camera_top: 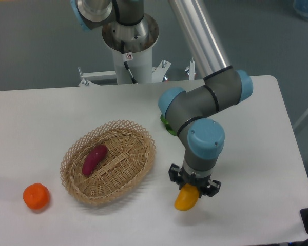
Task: Pick up the mango from the table
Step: 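Lift the grasped mango up off the table, then hold the mango raised above the table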
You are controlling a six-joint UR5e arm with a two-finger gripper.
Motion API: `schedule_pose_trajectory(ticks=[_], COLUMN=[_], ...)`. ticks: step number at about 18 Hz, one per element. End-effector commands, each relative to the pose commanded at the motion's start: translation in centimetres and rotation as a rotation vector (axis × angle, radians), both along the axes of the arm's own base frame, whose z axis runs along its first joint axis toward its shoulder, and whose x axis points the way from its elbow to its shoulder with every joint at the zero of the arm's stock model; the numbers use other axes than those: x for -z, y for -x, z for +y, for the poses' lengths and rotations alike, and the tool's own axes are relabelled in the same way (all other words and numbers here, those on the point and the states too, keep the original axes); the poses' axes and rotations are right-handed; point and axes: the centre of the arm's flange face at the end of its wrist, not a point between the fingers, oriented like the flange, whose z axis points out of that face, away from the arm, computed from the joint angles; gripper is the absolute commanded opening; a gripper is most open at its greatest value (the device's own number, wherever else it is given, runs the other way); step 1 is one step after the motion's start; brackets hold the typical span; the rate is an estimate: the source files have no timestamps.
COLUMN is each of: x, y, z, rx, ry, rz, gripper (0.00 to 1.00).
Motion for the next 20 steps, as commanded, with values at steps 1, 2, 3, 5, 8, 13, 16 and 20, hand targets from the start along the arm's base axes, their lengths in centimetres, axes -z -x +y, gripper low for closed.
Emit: schedule_pose_trajectory(ticks=[1, 2, 3, 5, 8, 13, 16, 20], x=[-0.3, -0.5, -1.0, -2.4, -3.9, -4.8, -5.0, -6.2], y=[0.4, 0.7, 0.9, 2.1, 3.1, 4.2, 4.4, 4.7], z=[-0.5, -1.0, -1.3, -2.8, -4.4, -5.8, -6.0, -6.9], rx=[0.005, 0.007, 0.009, 0.015, 0.037, 0.013, 0.009, 0.044], ry=[0.003, 0.009, 0.007, -0.002, -0.006, -0.014, -0.023, -0.017], rz=[-0.001, -0.004, -0.001, 0.016, 0.034, 0.041, 0.046, 0.068], gripper=[0.53, 0.53, 0.53, 0.53, 0.52, 0.53, 0.53, 0.55])
